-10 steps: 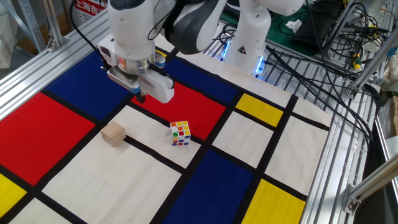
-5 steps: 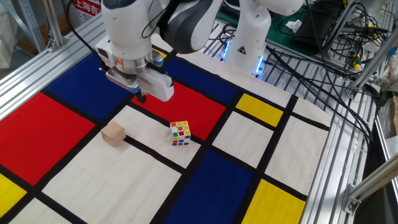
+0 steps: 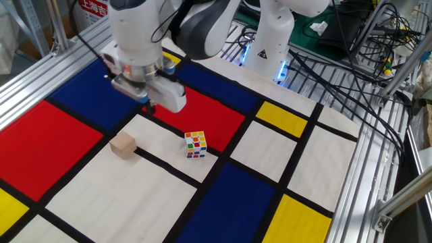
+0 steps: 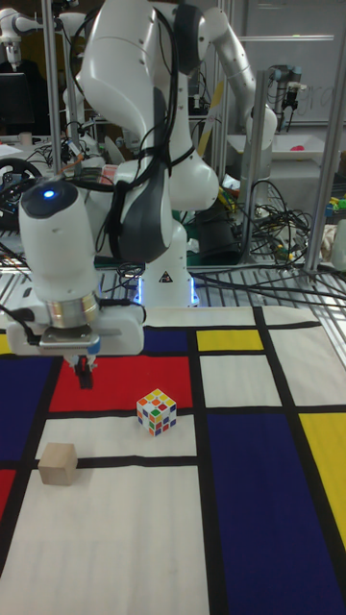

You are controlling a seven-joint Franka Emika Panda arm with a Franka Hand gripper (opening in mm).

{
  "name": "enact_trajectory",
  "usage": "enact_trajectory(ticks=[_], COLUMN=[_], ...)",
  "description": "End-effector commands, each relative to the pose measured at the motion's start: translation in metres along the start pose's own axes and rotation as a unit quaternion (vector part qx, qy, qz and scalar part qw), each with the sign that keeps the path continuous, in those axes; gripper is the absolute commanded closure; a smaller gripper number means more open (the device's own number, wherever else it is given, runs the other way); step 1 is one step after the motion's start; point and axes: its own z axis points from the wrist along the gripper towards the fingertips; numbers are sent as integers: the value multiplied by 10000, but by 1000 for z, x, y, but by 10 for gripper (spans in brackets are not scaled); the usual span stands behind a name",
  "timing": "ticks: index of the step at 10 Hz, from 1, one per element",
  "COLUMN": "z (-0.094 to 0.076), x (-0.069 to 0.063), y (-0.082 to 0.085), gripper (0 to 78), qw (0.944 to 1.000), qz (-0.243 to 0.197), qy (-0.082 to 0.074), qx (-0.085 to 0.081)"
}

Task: Use the gripper to push the small block from left to right

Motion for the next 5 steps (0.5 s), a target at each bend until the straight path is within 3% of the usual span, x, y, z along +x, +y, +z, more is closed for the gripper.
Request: enact_trajectory(ticks=[1,4,5], z=[15,24,24], x=[-55,-56,-56], y=[-47,-80,-82], gripper=[776,776,776], qw=[9999,9999,9999], qz=[-78,-6,-4], qy=[-35,-51,-50], qx=[66,90,90])
